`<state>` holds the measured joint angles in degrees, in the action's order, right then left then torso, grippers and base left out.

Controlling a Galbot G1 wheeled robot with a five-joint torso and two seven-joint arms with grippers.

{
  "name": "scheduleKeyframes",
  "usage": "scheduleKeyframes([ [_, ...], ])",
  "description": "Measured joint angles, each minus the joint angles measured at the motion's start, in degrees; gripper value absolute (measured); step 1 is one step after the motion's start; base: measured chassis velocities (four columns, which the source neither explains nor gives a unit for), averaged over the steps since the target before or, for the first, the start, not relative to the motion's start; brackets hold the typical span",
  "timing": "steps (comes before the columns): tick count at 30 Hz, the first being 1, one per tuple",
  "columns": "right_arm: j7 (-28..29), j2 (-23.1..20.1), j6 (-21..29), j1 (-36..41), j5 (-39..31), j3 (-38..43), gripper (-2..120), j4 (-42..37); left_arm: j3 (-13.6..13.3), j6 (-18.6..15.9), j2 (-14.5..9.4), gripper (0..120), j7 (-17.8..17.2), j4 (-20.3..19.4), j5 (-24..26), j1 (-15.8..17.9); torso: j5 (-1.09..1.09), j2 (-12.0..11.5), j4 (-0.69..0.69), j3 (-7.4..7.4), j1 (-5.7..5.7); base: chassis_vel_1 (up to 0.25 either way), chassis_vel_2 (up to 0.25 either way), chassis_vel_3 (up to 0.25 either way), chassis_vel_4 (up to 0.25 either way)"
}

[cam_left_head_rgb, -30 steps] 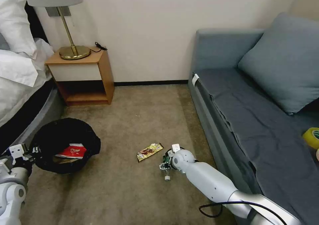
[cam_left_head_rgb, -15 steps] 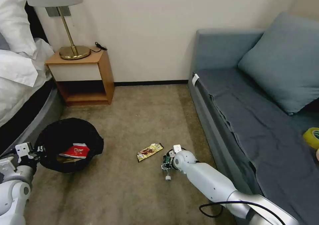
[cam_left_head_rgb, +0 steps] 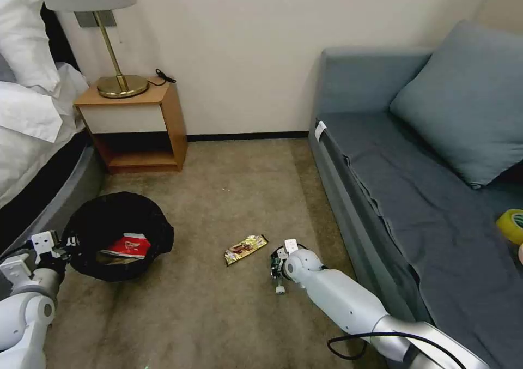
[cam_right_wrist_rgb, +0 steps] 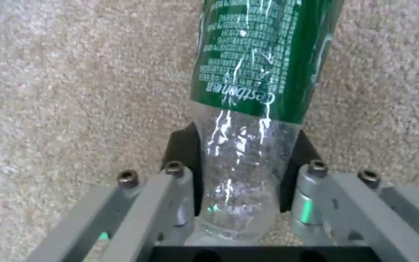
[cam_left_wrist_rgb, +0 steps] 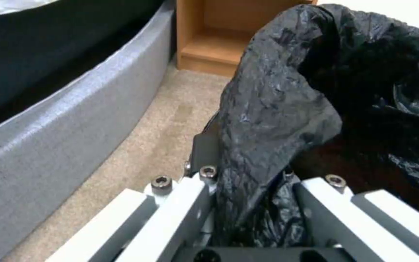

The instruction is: Pick up the trash bin, then pick up the garbage on the floor and place it into the trash bin.

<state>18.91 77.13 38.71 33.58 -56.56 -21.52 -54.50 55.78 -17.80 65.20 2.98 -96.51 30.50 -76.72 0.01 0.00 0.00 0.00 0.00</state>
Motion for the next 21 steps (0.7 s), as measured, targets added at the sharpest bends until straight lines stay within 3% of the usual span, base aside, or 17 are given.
scheduleKeyframes([
  [5, 1.13, -0.85, -0.07, -0.27, -0.49, 1.11, 23, -1.81, -0.09, -0.26, 0.08, 4, -0.06, -0.60, 0.02, -0.13, 0.01, 0.00, 0.00, 0.00, 0.00, 0.000, 0.000, 0.000, 0.000],
  [12, 3.99, -6.96, -0.01, -5.08, -4.76, 2.25, 23, -13.57, -0.71, -0.99, -0.07, 4, -0.48, -1.50, 0.54, 0.43, 0.01, 0.00, -0.01, 0.00, 0.00, 0.000, 0.000, 0.000, 0.000],
  [15, 2.87, -11.63, -5.06, -8.34, -4.93, 1.93, 23, -23.54, -1.55, -1.20, 0.21, 4, -0.65, -2.04, 0.77, 0.51, 0.00, 0.00, -0.02, 0.00, 0.00, 0.000, 0.000, 0.000, 0.000],
  [21, 1.41, -13.27, -10.61, -12.24, -3.54, -1.12, 23, -32.83, -2.55, -1.41, 0.70, 4, -0.92, -2.80, 1.07, 0.50, 0.00, 0.00, -0.03, 0.00, 0.00, 0.000, 0.000, 0.000, 0.000],
])
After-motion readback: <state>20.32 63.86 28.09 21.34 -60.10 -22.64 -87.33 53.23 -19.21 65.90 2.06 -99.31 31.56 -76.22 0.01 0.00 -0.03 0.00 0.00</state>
